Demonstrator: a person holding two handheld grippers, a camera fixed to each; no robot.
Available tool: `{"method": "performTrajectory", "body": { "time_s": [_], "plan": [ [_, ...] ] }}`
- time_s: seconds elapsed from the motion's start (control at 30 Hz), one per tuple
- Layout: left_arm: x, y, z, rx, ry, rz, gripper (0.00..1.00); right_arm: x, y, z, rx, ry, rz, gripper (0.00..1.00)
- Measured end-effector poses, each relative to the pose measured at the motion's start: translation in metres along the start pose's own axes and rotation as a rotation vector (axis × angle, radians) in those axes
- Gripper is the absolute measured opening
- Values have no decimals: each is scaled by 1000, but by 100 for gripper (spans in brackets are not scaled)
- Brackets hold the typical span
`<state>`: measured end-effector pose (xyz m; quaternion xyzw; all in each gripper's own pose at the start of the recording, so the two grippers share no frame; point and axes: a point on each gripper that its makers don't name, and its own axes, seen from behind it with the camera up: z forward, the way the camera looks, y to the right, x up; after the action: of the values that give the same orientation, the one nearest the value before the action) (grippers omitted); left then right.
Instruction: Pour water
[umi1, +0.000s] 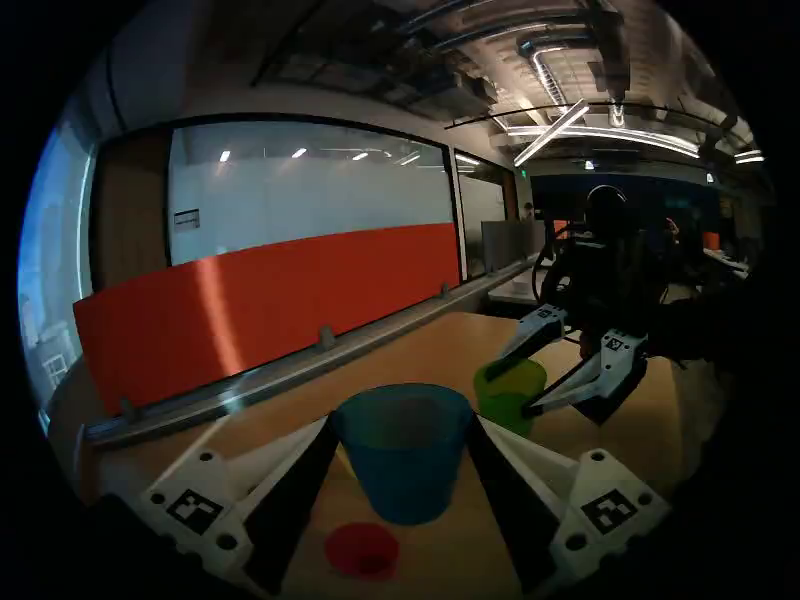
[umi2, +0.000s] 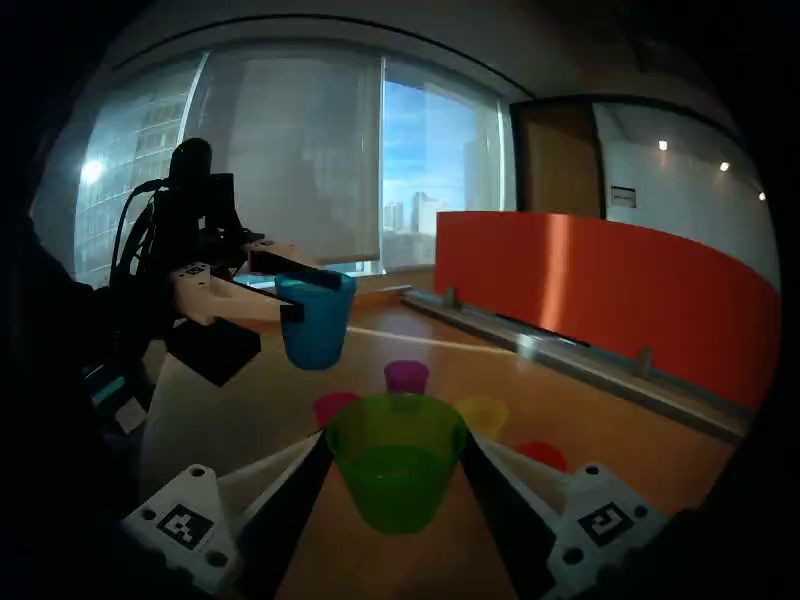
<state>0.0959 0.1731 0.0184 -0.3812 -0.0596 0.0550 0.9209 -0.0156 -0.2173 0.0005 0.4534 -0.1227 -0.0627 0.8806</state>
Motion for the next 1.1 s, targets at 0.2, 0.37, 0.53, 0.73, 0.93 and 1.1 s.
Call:
{"method": "performTrajectory", "body": {
  "time_s": [0.2, 0.37, 0.53, 0.73, 0.93, 1.1],
  "plan": [
    [-20, 11, 7, -18, -44, 15, 89, -12, 3, 0, 1, -25, 4, 91],
    [-35, 21, 13, -38, -76, 12, 89, -21, 4, -1, 4, -47, 11, 91],
    [-53, 29, 19, -58, -118, 7, 89, -32, 4, 1, 14, -72, 25, 91],
    [-74, 36, 25, -73, -169, 13, 89, -41, 6, 2, 23, -89, 38, 91],
    [-90, 45, 29, -91, -204, 14, 89, -52, 8, 4, 22, -114, 28, 91],
    [-104, 52, 33, -108, -227, 8, 89, -59, 7, 6, 28, -133, 25, 91]
  ]
}}
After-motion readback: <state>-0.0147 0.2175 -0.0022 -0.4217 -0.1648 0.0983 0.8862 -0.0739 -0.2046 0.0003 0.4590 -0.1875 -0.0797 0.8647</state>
